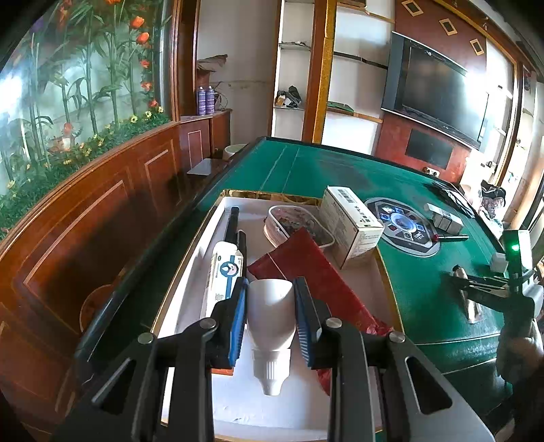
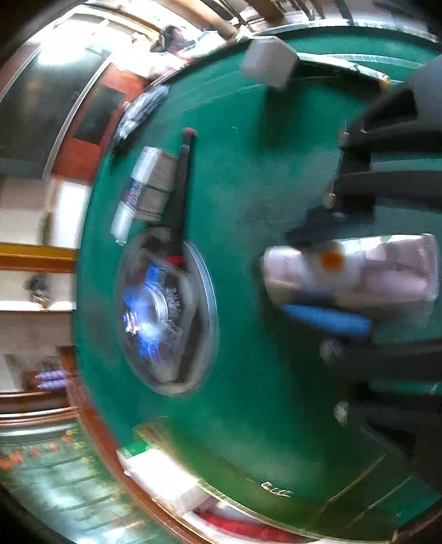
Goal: Organize objects
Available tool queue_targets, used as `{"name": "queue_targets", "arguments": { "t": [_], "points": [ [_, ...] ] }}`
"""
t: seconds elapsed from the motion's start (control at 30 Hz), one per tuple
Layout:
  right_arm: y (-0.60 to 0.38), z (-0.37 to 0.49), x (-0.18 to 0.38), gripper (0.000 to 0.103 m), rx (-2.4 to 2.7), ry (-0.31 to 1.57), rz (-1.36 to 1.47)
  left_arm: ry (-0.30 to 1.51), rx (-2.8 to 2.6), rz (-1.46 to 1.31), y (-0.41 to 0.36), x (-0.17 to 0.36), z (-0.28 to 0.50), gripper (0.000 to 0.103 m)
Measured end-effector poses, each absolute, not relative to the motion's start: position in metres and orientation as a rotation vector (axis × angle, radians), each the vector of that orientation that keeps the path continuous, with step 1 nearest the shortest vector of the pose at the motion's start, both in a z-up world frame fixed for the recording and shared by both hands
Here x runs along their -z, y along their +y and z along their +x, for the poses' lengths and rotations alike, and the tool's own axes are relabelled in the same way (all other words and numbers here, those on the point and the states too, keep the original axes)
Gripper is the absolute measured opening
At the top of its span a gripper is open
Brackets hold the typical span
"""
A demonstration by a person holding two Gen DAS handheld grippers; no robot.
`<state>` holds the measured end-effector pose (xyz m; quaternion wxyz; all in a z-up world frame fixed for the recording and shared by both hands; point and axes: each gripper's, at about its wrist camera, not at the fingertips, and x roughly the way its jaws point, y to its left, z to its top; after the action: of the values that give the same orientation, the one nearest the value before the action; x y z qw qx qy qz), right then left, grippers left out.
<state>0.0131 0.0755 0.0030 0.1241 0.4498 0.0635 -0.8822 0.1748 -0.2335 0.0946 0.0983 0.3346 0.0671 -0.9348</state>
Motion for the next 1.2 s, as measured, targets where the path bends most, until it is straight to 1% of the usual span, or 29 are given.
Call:
{"name": "queue_targets", "arguments": {
  "t": [0.1,0.33,0.47,0.6,0.73,0.97,1.13,1.2],
  "points": [
    [0.086,0.018,-0.009,0.03,2.57,0.087,1.295,0.212,2.763,1.005,-0.235,-0.091,0.173,0.026],
    [0.116,0.035,-0.037,0.03,2.465,-0.244,1.214,0.218,2.763,0.995,-0.236,-0.092,0.173,0.026],
    [0.104,0.043,-0.051,0.031,2.378,-0.325,1.174,0.228,2.749,1.007,-0.238,-0.089,0.174,0.026],
    [0.07,0.055,-0.067,0.031,2.284,-0.315,1.139,0.255,2.725,1.046,-0.245,-0.077,0.174,0.026],
    [0.02,0.07,-0.074,0.031,2.157,-0.267,1.129,0.28,2.689,1.095,-0.253,-0.06,0.175,0.026],
    [-0.053,0.089,-0.061,0.031,2.014,-0.169,1.154,0.27,2.658,1.152,-0.257,-0.039,0.172,0.026],
    [-0.09,0.095,-0.054,0.031,1.951,-0.112,1.169,0.266,2.683,1.157,-0.259,-0.037,0.174,0.026],
    [-0.101,0.096,-0.053,0.031,1.933,-0.092,1.176,0.265,2.695,1.148,-0.26,-0.038,0.177,0.035]
  ]
}}
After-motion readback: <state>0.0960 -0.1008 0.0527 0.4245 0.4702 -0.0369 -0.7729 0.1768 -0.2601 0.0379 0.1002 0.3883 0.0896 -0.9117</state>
